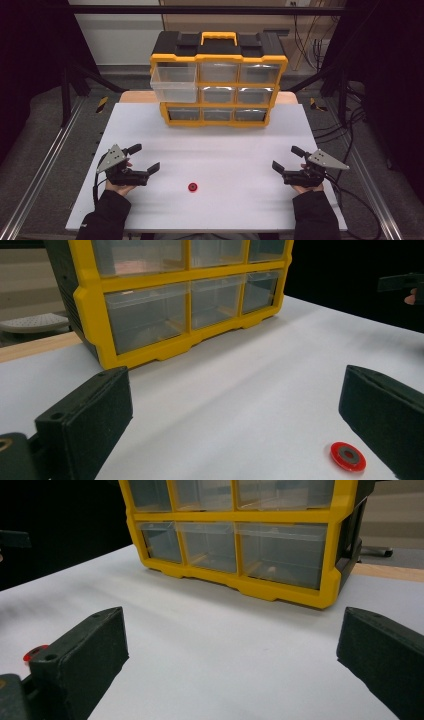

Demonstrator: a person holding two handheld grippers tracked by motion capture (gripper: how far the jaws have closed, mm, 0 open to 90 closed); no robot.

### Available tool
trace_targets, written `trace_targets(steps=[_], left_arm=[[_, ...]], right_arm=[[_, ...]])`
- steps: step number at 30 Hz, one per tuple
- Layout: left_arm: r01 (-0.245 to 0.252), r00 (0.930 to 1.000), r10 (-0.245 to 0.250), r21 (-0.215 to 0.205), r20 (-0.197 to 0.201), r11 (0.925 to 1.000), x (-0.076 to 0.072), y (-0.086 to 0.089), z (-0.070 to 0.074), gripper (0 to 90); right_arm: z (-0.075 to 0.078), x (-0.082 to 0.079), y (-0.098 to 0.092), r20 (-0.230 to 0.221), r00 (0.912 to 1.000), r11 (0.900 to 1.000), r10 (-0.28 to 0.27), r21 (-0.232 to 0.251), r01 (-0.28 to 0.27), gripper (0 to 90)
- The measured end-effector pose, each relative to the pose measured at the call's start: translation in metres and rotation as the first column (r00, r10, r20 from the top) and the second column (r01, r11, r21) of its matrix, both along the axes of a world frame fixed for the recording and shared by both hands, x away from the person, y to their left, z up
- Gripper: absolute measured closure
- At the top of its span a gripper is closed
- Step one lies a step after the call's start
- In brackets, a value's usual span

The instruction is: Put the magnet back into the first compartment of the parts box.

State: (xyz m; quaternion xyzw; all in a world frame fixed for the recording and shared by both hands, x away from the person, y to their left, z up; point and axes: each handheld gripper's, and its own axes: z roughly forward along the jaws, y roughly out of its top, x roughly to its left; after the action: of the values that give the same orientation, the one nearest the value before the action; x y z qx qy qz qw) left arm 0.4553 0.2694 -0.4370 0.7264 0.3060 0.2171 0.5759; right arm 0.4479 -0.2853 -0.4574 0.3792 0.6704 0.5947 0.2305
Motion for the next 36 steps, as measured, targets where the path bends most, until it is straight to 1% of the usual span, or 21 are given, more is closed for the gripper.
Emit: trace_targets(steps=[17, 23, 26, 34, 36], left_arm=[[-0.006, 1.0000, 0.006, 0.012, -0.001, 0.9999, -0.001, 0.000, 0.001, 0.1], [-0.007, 1.0000, 0.007, 0.017, 0.003, 0.9998, -0.001, -0.002, 0.004, 0.1], [-0.008, 1.0000, 0.008, 0.018, 0.000, 0.9998, -0.001, -0.003, 0.004, 0.2], [-0.008, 1.0000, 0.008, 0.027, -0.001, 0.9996, -0.002, -0.008, 0.009, 0.3], [-0.010, 1.0000, 0.010, 0.023, -0.001, 0.9997, -0.002, -0.009, 0.011, 0.2]], right_arm=[[0.001, -0.001, 0.000, 0.002, 1.0000, 1.000, 0.004, -0.005, -0.004, 0.5], [0.000, 0.000, 0.001, 0.009, 0.9999, 1.000, 0.006, -0.010, -0.006, 0.5], [0.000, -0.001, 0.001, 0.001, 1.0000, 1.000, 0.007, -0.010, -0.007, 0.5], [0.001, -0.001, 0.001, 0.006, 1.0000, 1.000, 0.007, -0.010, -0.007, 0.5], [0.001, -0.001, 0.001, 0.006, 1.0000, 1.000, 0.007, -0.011, -0.006, 0.5]])
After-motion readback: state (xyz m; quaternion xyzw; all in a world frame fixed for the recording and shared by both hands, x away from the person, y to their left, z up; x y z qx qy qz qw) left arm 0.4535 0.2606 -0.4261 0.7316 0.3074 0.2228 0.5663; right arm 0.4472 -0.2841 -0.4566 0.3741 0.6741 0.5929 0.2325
